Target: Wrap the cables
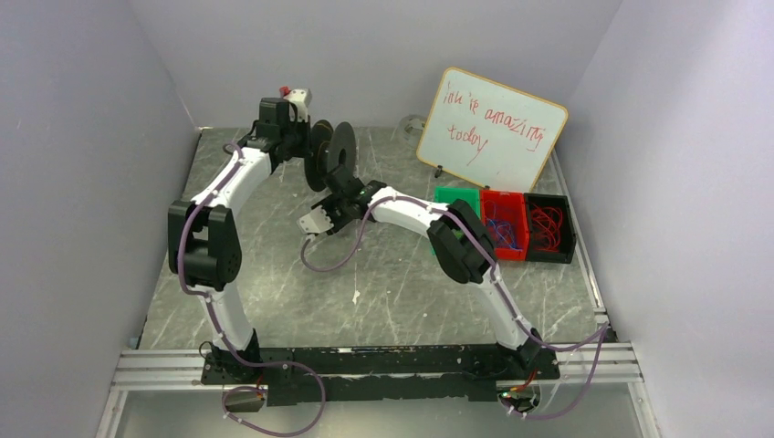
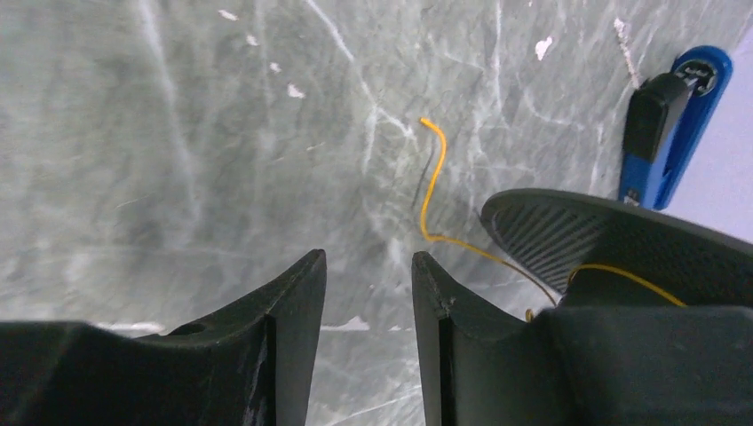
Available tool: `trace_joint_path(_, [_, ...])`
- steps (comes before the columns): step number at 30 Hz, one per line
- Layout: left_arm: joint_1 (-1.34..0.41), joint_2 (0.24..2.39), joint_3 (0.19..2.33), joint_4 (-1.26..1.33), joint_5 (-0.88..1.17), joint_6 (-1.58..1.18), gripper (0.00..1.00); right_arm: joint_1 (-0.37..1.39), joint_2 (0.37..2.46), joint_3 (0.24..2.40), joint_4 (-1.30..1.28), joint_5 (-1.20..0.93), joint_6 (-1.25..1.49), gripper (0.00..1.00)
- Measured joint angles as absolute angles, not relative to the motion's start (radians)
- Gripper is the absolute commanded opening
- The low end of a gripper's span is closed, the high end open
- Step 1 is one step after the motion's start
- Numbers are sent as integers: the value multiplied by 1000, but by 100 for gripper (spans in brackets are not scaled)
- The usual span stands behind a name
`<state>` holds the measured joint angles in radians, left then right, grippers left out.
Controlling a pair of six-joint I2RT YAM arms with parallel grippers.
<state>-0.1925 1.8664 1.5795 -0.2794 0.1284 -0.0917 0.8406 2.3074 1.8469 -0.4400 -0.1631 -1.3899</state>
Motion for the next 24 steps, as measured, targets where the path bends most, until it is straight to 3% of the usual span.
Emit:
trace_joint_path(15, [-183, 1877, 1558, -213, 160, -94, 3, 817, 2495, 2020, -305, -208, -1542, 43])
trace_joint_path(19, [-182, 1881, 1555, -204, 165, -93, 2, 800, 2514, 2037, -289, -233, -1570, 37])
trace_joint_path(24, [-173, 1882, 1541, -191, 180, -89, 2, 793, 2539, 2056, -282, -239, -1599, 19])
